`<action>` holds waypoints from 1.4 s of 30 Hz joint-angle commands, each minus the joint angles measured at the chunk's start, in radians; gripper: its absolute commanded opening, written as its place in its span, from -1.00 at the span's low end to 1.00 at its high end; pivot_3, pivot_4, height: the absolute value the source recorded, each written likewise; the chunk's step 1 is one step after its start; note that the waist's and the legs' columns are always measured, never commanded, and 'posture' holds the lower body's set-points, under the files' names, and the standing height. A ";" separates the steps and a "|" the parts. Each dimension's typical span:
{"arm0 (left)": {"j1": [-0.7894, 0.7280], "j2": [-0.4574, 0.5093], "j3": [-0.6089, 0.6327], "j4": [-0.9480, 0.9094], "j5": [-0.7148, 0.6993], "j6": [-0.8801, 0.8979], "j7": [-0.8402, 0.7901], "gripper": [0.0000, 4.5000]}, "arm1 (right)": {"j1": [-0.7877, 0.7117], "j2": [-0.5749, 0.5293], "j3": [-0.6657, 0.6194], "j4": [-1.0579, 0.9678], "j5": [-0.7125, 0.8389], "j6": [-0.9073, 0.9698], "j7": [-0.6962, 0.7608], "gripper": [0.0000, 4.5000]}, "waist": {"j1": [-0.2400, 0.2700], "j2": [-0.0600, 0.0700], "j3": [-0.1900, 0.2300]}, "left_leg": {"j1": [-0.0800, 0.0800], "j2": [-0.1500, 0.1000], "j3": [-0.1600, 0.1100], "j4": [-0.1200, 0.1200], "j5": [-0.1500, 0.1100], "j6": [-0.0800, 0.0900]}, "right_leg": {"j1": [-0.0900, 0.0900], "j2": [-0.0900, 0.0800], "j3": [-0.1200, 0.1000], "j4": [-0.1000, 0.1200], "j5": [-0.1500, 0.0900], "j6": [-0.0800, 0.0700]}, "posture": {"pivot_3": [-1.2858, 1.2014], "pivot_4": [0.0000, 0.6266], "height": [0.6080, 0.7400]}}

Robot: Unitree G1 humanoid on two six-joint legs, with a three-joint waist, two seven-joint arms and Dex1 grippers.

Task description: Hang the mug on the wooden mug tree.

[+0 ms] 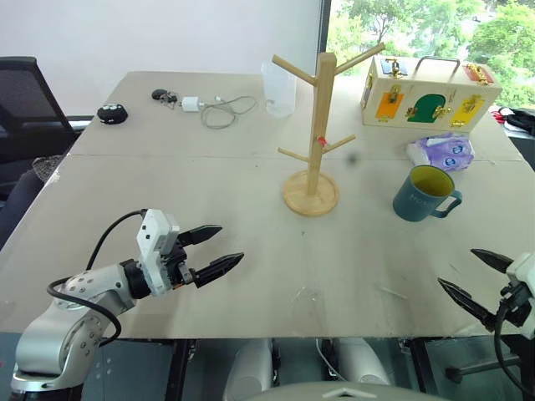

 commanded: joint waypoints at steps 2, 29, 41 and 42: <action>-0.090 0.003 -0.011 -0.010 -0.021 -0.042 -0.039 0.99 | -0.069 0.050 0.012 0.009 -0.040 0.011 -0.130 1.00 | 0.005 -0.001 0.000 | 0.000 0.000 0.000 -0.001 0.000 0.000 | 0.000 0.000 0.000 -0.001 0.000 0.000 | 0.03 -0.52 1.00; -0.182 0.074 -0.082 -0.221 -0.208 -0.012 -0.172 1.00 | -0.557 0.201 0.185 0.279 -0.175 0.227 -0.558 -0.13 | -0.008 0.001 0.001 | 0.000 -0.001 0.003 0.000 0.000 0.000 | -0.001 0.007 0.003 0.001 0.001 0.001 | 0.03 -0.52 1.00; -0.154 0.082 -0.059 -0.196 -0.195 -0.052 -0.188 1.00 | -0.615 0.215 0.212 0.311 -0.172 0.227 -0.566 -0.13 | -0.008 0.001 0.001 | 0.000 -0.001 0.004 0.000 0.000 0.000 | -0.002 0.007 0.003 0.001 0.001 0.001 | 0.03 -0.52 1.00; -0.157 0.083 -0.058 -0.196 -0.196 -0.052 -0.186 1.00 | -0.617 0.216 0.213 0.310 -0.171 0.229 -0.567 -0.13 | -0.008 0.001 0.001 | 0.000 -0.001 0.004 0.000 0.000 0.000 | -0.002 0.007 0.003 0.001 0.001 0.001 | 0.03 -0.52 1.00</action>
